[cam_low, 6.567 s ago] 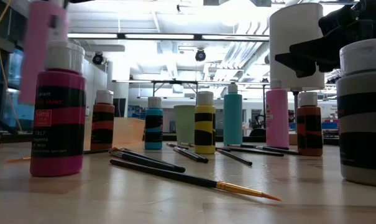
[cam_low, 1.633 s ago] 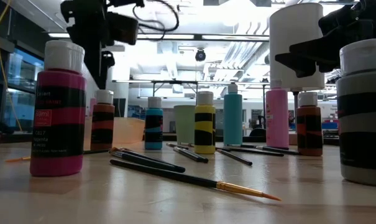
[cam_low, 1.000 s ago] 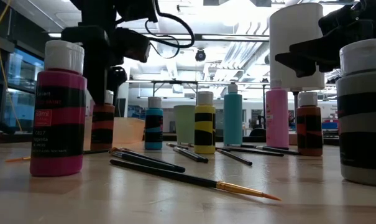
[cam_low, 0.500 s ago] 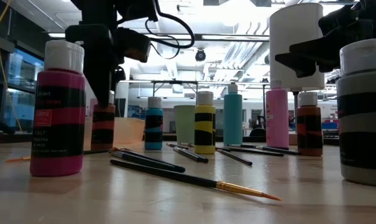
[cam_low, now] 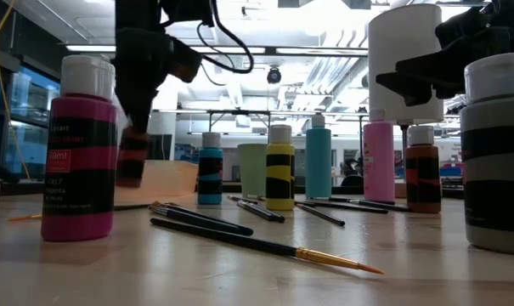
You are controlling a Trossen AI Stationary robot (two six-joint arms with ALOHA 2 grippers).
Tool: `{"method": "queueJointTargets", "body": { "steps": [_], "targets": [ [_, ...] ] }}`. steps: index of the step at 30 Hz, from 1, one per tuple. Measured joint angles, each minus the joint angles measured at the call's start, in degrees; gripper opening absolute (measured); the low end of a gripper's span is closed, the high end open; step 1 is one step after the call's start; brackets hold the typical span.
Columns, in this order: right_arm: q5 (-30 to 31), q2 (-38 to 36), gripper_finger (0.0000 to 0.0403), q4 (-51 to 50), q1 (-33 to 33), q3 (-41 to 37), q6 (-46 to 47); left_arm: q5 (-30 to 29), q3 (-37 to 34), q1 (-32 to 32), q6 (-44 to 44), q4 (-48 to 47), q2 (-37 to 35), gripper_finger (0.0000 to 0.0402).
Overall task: Pick & Place Paint Supplies
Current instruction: Put the brown paint bottle into the orange bin
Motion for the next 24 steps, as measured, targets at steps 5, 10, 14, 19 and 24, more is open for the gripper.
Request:
{"method": "queueJointTargets", "body": {
  "steps": [5, 10, 14, 19, 24],
  "targets": [
    [-0.02, 0.01, 0.0286, 0.02, 0.02, 0.0, 0.0, -4.66, 6.08, 4.26, -1.98, -6.99, -1.01, 0.0125],
    [0.0, 0.01, 0.0286, 0.02, 0.02, 0.0, -0.01, -12.15, 11.33, 9.66, -4.5, -15.25, -2.22, 0.0125],
    [-0.01, 0.01, 0.0286, 0.01, 0.02, 0.0, 0.01, -16.84, 11.08, 15.43, -7.09, -16.8, -4.78, 0.0118],
    [-0.02, -0.01, 0.0286, 0.04, 0.02, 0.0, -0.01, -17.79, 9.09, 23.04, -8.95, -16.36, -7.05, 0.0114],
    [-0.01, 0.01, 0.0286, 0.01, 0.02, 0.0, 0.0, -18.98, 7.32, 29.14, -9.8, -14.86, -7.94, 0.0114]
  ]
}}
